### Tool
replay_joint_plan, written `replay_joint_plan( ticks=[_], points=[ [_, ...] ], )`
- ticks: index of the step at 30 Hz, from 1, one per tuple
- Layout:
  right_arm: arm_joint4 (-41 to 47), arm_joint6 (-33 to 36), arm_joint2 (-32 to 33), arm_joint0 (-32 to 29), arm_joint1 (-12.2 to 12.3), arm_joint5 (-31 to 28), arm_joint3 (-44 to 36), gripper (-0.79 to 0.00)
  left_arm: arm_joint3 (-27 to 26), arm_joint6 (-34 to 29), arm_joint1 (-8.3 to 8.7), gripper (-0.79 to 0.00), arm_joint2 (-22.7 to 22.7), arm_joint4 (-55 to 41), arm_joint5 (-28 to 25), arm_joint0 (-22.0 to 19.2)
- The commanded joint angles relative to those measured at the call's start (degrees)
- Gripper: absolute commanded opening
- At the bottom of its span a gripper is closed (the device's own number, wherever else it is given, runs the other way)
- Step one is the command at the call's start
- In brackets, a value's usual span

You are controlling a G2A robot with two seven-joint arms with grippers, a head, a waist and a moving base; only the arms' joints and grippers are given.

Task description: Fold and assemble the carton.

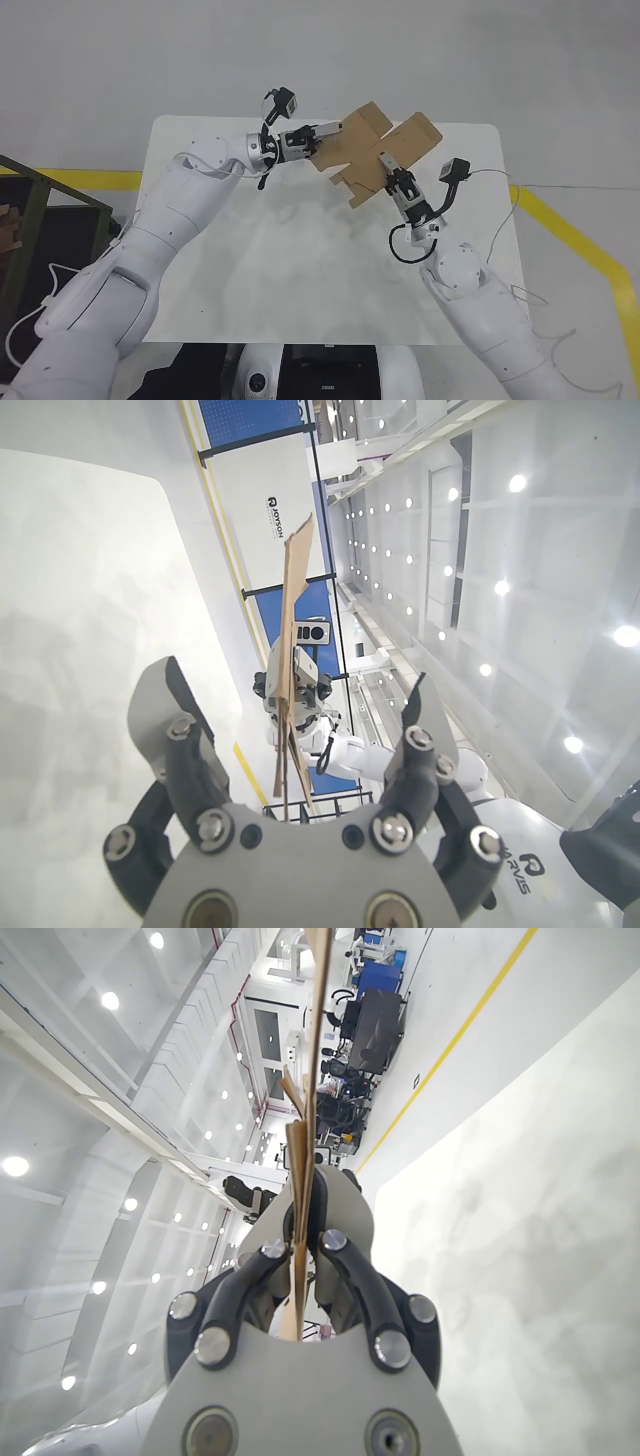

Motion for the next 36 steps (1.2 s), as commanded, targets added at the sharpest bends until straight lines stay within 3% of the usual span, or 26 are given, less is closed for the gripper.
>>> replay_joint_plan(
  ticks=[1,9,14,17,18,19,20,21,26,30,36],
  points=[
    [0.1,0.0,0.2,0.0,-0.2,-0.1,0.4,-0.785,0.4,-0.2,-0.28,-0.422,-0.1,0.1,0.0,-0.1],
    [-0.2,0.4,0.7,0.2,-0.8,-0.4,1.1,-0.785,1.8,-0.2,-1.34,-0.529,-0.3,1.2,0.6,-0.7],
    [-0.9,0.3,0.9,0.1,-1.2,-0.2,0.9,-0.785,2.4,-1.1,-1.93,-0.665,-0.4,1.8,1.4,-1.1],
    [-1.3,0.2,1.1,-0.1,-1.4,-0.2,0.7,-0.785,2.9,-1.4,-2.25,-0.785,-0.5,2.1,1.4,-1.3],
    [-1.4,0.2,1.2,-0.2,-1.5,-0.2,0.6,-0.785,3.0,-1.4,-2.36,-0.785,-0.6,2.2,1.5,-1.3],
    [-1.7,0.2,1.3,-0.3,-1.5,-0.2,0.5,-0.693,3.0,-1.5,-2.45,-0.785,-0.7,2.2,1.4,-1.3],
    [-2.2,0.2,1.5,-0.4,-1.6,0.1,0.5,-0.243,3.1,-1.6,-2.54,-0.785,-0.8,2.3,1.4,-1.4],
    [-2.8,0.7,1.7,-0.4,-1.5,0.4,0.2,0.0,3.1,-1.7,-2.61,-0.785,-0.9,2.4,1.4,-1.4],
    [-3.7,2.5,4.1,-1.3,-1.3,-1.0,-1.2,0.0,3.3,-3.1,-2.66,-0.785,-2.2,2.7,0.9,-1.8],
    [-0.7,6.4,7.7,-2.8,-0.7,-5.0,-0.8,0.0,4.4,-8.1,-1.98,-0.785,-4.2,2.9,0.6,-2.7],
    [-0.1,19.4,11.9,-3.9,0.6,-8.0,0.4,0.0,6.6,-14.8,-0.54,-0.785,-7.4,4.4,1.0,-3.6]
  ],
)
